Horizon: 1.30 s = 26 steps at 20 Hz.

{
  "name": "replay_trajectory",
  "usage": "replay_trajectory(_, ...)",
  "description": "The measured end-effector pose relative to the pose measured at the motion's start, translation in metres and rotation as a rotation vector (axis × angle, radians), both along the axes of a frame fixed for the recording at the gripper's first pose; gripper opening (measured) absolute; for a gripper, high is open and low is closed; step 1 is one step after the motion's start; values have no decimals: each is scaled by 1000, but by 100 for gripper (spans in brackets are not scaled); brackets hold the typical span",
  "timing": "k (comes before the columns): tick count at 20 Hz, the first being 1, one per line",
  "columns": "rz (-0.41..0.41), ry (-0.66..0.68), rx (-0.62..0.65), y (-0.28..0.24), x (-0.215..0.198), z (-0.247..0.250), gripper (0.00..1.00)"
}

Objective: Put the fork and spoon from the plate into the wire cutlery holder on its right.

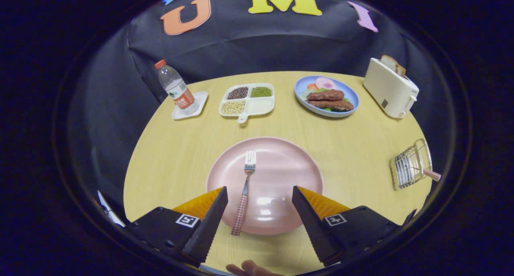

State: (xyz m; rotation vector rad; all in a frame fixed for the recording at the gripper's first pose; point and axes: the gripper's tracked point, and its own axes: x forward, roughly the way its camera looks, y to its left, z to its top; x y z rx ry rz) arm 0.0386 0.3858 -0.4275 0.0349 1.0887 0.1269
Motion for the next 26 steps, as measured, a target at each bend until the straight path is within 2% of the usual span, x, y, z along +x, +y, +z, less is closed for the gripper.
replay_trajectory(3,6,3,-56,9,0,-17,96)
replay_trajectory(7,-28,28,-77,17,1,-36,91)
replay_trajectory(8,-35,40,-92,16,2,-39,81)
replay_trajectory(9,-44,44,-92,16,3,-42,75)
replay_trajectory(12,-50,61,-94,20,0,-48,70)
replay_trajectory(13,-58,65,-107,17,0,-50,65)
replay_trajectory(14,-65,75,-101,19,-3,-54,51)
replay_trajectory(15,-68,87,-82,23,-5,-55,48)
replay_trajectory(17,-84,100,-95,20,-9,-59,50)
replay_trajectory(18,-100,111,-101,17,-9,-60,30)
replay_trajectory(20,-116,133,-95,16,-11,-60,13)
replay_trajectory(21,-102,132,-84,18,-13,-58,12)
replay_trajectory(23,-68,132,-84,17,-14,-53,5)
replay_trajectory(26,-49,113,-82,10,-14,-38,4)
